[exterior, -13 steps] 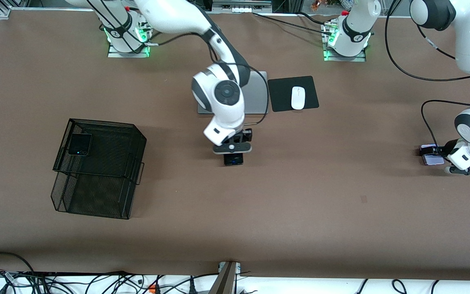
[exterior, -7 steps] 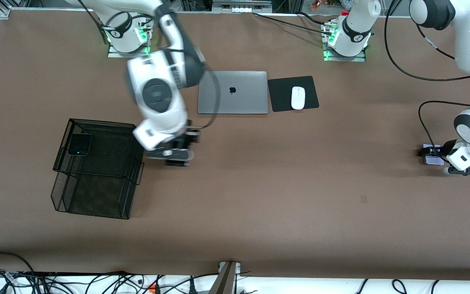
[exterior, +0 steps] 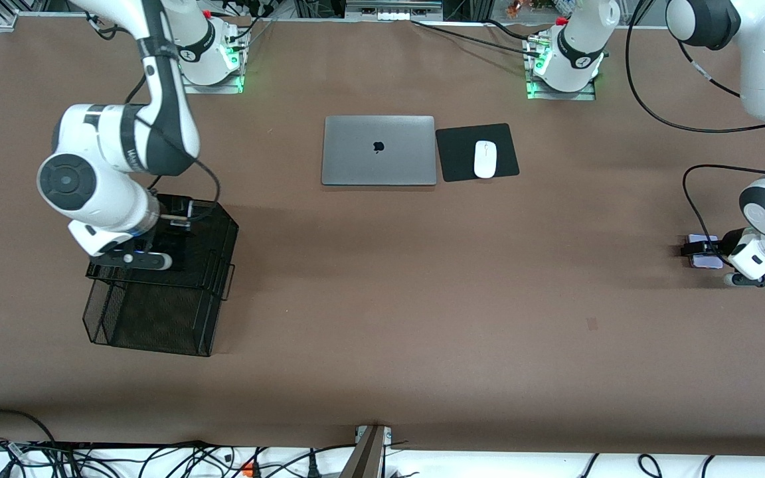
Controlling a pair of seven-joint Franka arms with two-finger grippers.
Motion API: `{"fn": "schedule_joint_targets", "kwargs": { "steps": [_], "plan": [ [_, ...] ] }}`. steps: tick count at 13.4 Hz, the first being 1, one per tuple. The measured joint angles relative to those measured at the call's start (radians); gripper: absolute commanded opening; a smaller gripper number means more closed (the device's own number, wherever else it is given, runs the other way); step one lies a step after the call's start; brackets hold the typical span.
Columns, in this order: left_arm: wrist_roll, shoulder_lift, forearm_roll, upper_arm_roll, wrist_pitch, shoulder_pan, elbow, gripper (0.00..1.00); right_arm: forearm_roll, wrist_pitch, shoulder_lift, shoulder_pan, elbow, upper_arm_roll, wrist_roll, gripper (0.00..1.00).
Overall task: Place phones with both arms
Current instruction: 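Lower the black phone into the basket and open the right gripper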
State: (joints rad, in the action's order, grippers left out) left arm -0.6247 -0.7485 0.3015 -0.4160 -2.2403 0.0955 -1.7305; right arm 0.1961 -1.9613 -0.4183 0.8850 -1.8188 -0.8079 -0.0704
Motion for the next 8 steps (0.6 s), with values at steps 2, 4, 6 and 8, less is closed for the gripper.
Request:
{"fn": "schedule_joint_targets", "kwargs": {
  "steps": [2, 4, 6, 8],
  "plan": [
    [-0.003, 0.000, -0.031, 0.000, -0.006, 0.000, 0.008, 1.00, 0.013, -0.043, -0.010, -0.004, -0.034, 0.001, 0.006, 0.46],
    [-0.003, -0.001, -0.063, 0.000, -0.008, 0.000, 0.026, 1.00, 0.053, -0.055, -0.025, -0.005, -0.038, 0.002, 0.008, 1.00],
    [-0.003, -0.006, -0.067, 0.000, -0.008, 0.001, 0.030, 1.00, 0.064, -0.058, -0.030, -0.005, -0.029, 0.004, 0.009, 1.00],
    [-0.003, -0.010, -0.067, 0.000, -0.008, 0.001, 0.030, 1.00, 0.065, -0.047, -0.029, -0.005, 0.000, 0.004, 0.009, 1.00]
  ]
}}
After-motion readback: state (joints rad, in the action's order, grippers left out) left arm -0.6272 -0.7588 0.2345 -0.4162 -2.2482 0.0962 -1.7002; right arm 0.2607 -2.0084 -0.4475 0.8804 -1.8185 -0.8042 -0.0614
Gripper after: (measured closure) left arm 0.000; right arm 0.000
